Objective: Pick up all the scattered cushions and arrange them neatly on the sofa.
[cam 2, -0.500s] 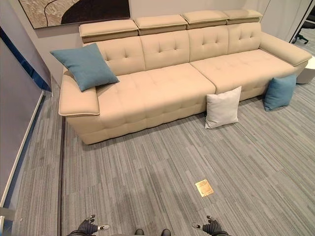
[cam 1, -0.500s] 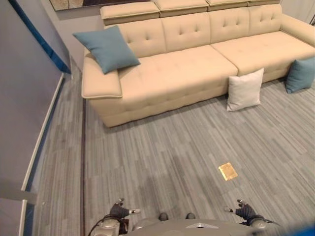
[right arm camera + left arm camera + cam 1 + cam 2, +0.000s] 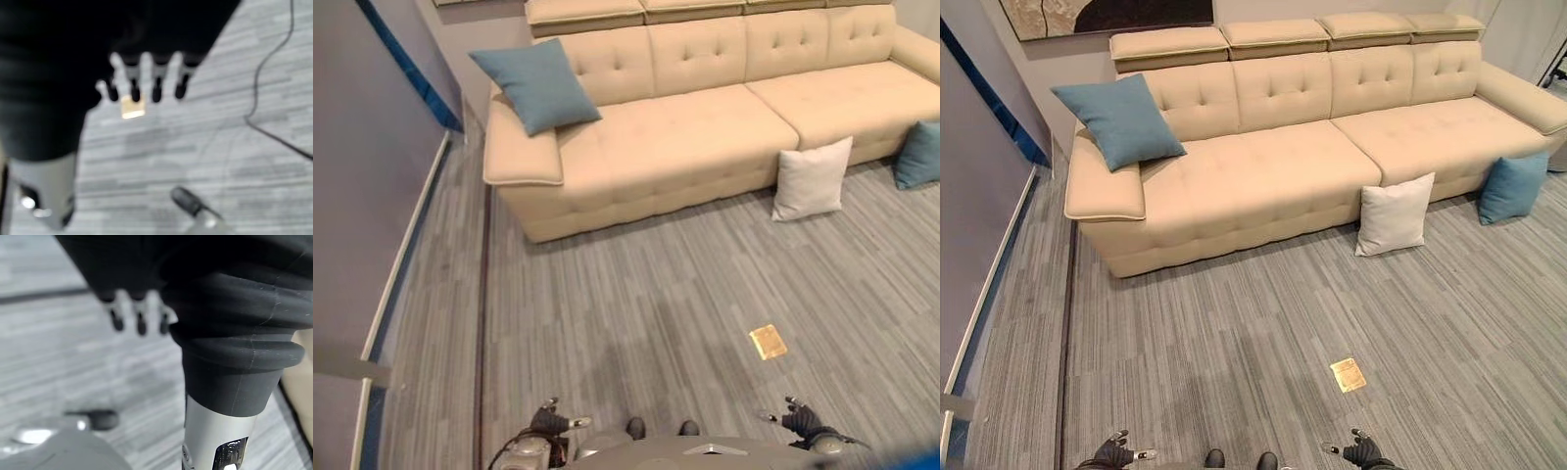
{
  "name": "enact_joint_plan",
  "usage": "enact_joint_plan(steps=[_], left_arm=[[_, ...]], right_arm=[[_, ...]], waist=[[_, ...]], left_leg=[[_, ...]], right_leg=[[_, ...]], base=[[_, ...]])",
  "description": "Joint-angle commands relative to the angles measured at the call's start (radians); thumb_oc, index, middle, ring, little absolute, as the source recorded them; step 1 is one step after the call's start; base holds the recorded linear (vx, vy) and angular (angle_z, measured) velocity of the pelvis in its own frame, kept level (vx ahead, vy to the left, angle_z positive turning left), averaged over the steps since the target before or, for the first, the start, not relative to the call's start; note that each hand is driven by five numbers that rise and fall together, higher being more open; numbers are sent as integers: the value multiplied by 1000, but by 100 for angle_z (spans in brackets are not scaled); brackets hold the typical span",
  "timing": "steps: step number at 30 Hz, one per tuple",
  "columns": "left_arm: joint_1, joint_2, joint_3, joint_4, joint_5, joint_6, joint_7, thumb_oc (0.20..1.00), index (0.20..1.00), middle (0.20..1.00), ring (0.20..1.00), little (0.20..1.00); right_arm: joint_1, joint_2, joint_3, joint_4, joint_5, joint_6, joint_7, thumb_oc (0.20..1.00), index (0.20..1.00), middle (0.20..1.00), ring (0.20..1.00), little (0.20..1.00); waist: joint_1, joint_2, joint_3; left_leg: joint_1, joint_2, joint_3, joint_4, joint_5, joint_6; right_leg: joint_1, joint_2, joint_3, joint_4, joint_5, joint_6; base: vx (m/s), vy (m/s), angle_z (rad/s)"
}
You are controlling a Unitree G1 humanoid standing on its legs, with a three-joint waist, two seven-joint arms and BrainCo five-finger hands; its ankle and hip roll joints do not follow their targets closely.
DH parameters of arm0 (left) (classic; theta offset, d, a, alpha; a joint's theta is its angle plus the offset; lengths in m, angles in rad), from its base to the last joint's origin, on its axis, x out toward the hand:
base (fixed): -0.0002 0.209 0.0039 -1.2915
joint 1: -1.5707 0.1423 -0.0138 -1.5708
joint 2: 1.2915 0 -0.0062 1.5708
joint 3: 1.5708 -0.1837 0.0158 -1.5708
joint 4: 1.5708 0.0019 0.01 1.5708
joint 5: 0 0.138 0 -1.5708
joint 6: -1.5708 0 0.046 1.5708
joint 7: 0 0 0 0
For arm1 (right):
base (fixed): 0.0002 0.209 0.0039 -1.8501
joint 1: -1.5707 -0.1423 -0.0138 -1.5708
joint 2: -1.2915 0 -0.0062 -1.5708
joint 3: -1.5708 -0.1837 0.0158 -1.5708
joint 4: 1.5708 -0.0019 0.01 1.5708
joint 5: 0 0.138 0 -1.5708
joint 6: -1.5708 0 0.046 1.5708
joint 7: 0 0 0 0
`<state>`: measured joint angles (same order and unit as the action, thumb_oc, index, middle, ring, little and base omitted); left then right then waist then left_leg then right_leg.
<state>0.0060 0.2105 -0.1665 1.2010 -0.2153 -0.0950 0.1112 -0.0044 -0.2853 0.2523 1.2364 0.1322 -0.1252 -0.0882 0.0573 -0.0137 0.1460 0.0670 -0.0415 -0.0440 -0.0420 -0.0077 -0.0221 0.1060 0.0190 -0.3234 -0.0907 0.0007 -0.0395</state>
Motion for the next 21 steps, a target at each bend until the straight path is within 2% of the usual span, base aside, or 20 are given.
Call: enact_joint_plan(steps=[1,2,3,4,9,10,13,14,15,16,18,19,21], left_arm=[[-87,-7,-12,25,3,-16,5,1000,1000,1000,1000,1000],[-87,-6,-12,25,3,-16,5,1000,1000,1000,1000,1000],[-99,-6,-24,19,2,-16,7,1000,1000,1000,1000,1000],[-99,-8,-24,19,1,-15,6,1000,1000,1000,1000,1000],[-91,-4,-13,27,-6,-16,6,1000,1000,1000,1000,1000],[-92,0,-10,28,-10,-16,6,1000,1000,1000,1000,1000],[-94,5,-6,29,-15,-15,4,1000,1000,1000,1000,1000],[-99,10,-6,27,-17,-16,8,1000,1000,1000,1000,1000],[-101,13,-5,26,-20,-17,10,1000,1000,1000,1000,1000],[-107,20,-3,21,-36,-19,13,1000,1000,1000,1000,1000],[-107,20,-3,21,-36,-19,13,1000,1000,1000,1000,1000],[-112,23,-3,21,-38,-18,13,1000,1000,1000,1000,1000],[-116,26,-5,21,-47,-24,15,1000,1000,1000,1000,1000]], right_arm=[[-47,-25,16,-3,14,-9,-17,1000,1000,1000,1000,1000],[-47,-24,15,-3,14,-9,-17,1000,1000,1000,1000,1000],[-52,-31,13,-10,18,-9,-20,1000,1000,1000,1000,1000],[-54,-31,13,-9,19,-8,-18,1000,1000,1000,1000,1000],[-67,-18,20,-11,19,-5,-13,1000,1000,1000,1000,1000],[-78,-12,31,-23,19,-5,-13,1000,1000,1000,1000,1000],[-82,-7,35,-30,17,-3,-6,1000,1000,1000,1000,1000],[-89,-1,38,-37,17,0,-2,1000,1000,1000,1000,1000],[-94,-1,40,-42,18,1,1,1000,1000,1000,1000,1000],[-109,3,52,-52,20,1,-1,1000,1000,1000,1000,1000],[-109,3,52,-52,20,1,-1,1000,1000,1000,1000,1000],[-116,9,58,-60,23,0,-1,1000,1000,1000,1000,1000],[-121,6,70,-70,30,-2,4,1000,1000,1000,1000,1000]], waist=[[4,-28,51],[3,-28,50],[-6,-32,58],[-5,-31,54],[4,-36,38],[13,-40,44],[15,-37,41],[16,-34,56],[12,-34,63],[3,-26,86],[2,-26,83],[-9,-17,86],[-27,-17,87]], left_leg=[[-58,56,81,111,5,-74],[-61,56,80,113,4,-74],[-97,58,134,144,6,-75],[-96,62,144,135,3,-71],[-74,54,146,115,-23,-47],[-70,44,143,119,-38,-29],[-66,35,141,107,-44,-9],[-56,21,130,102,-52,14],[-53,14,124,102,-56,26],[-43,8,104,95,-54,47],[-47,9,103,95,-53,47],[-29,8,76,84,-55,51],[5,-1,39,63,-60,49]], right_leg=[[35,-87,-33,13,-28,126],[34,-87,-33,13,-28,126],[21,-100,-56,17,-24,127],[18,-101,-61,18,-24,129],[22,-103,-44,37,-31,138],[8,-122,-32,90,-42,146],[-26,-144,-22,164,-49,152],[-88,-182,5,292,-15,173],[-115,-199,19,348,17,183],[-178,-199,62,470,52,186],[-181,-198,61,468,55,185],[-231,-160,117,502,41,178],[-266,-91,189,456,-4,163]], base=[[-34,0,18],[-54,39,33],[-30,55,39],[-29,55,56],[120,102,27],[84,173,-25],[69,169,-10],[95,280,-7],[114,318,-3],[69,180,7],[75,89,35],[176,83,45],[243,50,23]])
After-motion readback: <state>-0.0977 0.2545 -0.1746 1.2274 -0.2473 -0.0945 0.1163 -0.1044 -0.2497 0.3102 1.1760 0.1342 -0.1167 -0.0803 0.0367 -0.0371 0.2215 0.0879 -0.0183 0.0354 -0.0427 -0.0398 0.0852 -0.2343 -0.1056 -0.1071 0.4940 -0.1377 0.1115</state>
